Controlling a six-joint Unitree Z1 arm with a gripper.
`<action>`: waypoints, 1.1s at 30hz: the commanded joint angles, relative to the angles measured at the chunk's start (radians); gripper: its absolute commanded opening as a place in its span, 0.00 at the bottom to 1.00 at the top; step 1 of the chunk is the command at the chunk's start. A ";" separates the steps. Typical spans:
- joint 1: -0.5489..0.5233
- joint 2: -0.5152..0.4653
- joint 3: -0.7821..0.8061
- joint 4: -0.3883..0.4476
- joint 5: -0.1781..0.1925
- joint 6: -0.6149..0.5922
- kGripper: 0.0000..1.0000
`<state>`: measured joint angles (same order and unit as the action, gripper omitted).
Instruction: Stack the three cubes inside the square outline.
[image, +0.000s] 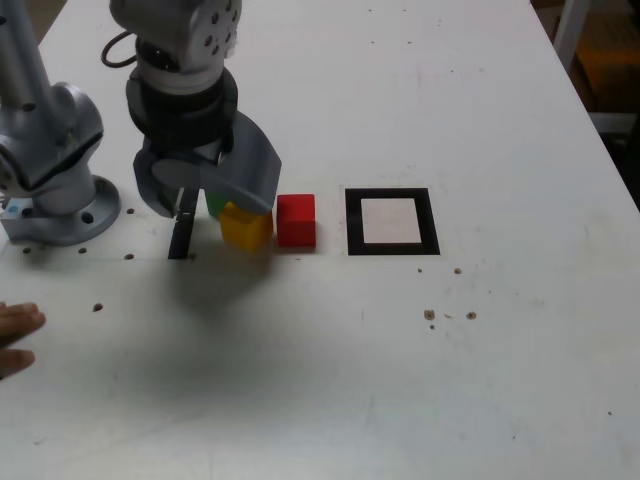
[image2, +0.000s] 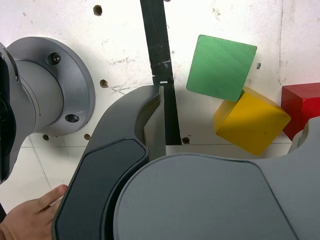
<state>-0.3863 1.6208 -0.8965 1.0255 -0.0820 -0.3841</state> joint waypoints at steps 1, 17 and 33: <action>-0.002 0.005 -0.003 0.003 0.001 0.001 1.00; -0.009 0.004 -0.009 0.016 0.003 0.002 1.00; -0.011 -0.057 -0.253 0.312 0.045 0.069 1.00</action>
<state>-0.3948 1.5702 -1.1365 1.3294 -0.0409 -0.3331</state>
